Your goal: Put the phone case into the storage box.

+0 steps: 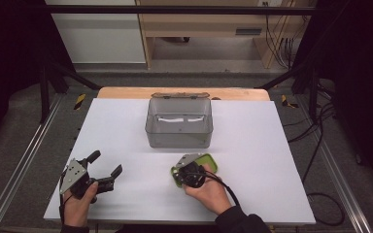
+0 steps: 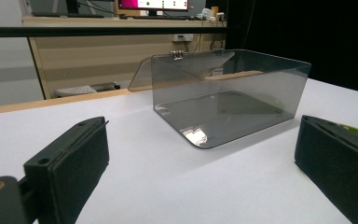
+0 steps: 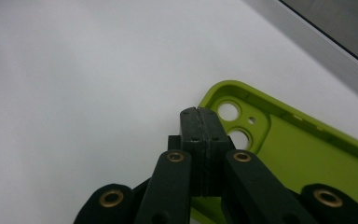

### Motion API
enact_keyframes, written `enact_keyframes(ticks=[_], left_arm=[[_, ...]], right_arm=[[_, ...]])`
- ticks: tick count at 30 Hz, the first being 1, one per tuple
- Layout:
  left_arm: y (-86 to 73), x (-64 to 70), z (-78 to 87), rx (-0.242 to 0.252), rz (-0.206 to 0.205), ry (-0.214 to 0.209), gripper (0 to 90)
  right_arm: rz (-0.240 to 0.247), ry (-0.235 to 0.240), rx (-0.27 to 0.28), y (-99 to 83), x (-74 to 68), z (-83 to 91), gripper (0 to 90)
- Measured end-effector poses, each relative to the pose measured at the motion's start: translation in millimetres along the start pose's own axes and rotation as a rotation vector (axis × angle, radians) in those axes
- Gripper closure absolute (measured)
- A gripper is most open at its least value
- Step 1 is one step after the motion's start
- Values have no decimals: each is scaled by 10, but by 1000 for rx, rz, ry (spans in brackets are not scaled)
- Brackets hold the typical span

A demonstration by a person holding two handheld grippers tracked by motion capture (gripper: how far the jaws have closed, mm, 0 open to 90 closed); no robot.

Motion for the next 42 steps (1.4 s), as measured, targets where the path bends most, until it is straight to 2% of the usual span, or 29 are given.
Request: enact_keyframes(ticks=[9, 12, 14, 16, 17, 18, 20, 22, 25, 32, 36, 39, 40, 42], left_arm=[[-16, -127, 55, -2, 28, 53, 30], [-23, -232, 118, -1, 45, 98, 32], [-23, -261, 130, 5, 58, 111, 33], [-39, -354, 185, 10, 87, 152, 33], [-39, -354, 185, 10, 87, 152, 34], [-43, -375, 197, 10, 85, 157, 34], [-53, -390, 212, 7, 92, 164, 34], [-50, -380, 205, 7, 90, 159, 34], [-54, -358, 185, 3, 92, 150, 34], [-52, -323, 172, 3, 89, 135, 34], [-53, -317, 164, 0, 82, 134, 34], [-54, -327, 172, 1, 80, 139, 34], [-54, -327, 172, 1, 80, 139, 34], [-61, -327, 171, -4, 79, 140, 34]], right_arm=[[30, 56, -19, 223, -469, -307, 900], [41, 45, -24, 304, -567, -398, 900], [31, 40, -24, 333, -585, -430, 900], [28, 30, -28, 419, -622, -516, 900], [28, 30, -28, 419, -622, -516, 900], [35, 10, -37, 466, -620, -562, 900], [15, 6, -38, 504, -597, -598, 900], [22, -16, -43, 535, -554, -615, 900], [6, -17, -44, 576, -512, -633, 900], [17, -28, -49, 596, -519, -661, 900], [25, -14, -43, 595, -552, -642, 900], [74, -2, -20, 594, -632, -532, 900], [74, -2, -20, 594, -632, -532, 900], [87, 13, -13, 542, -641, -418, 900]])
Point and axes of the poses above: each handheld gripper's, and its own axes: z roughly backward along the jaws, y roughly out of its top, x roughly to its right, the point moved 9 cm from there along -z, roughly forward along the jaws, and after that the axes turned 12 degrees about -z, right-handed, at the moved point
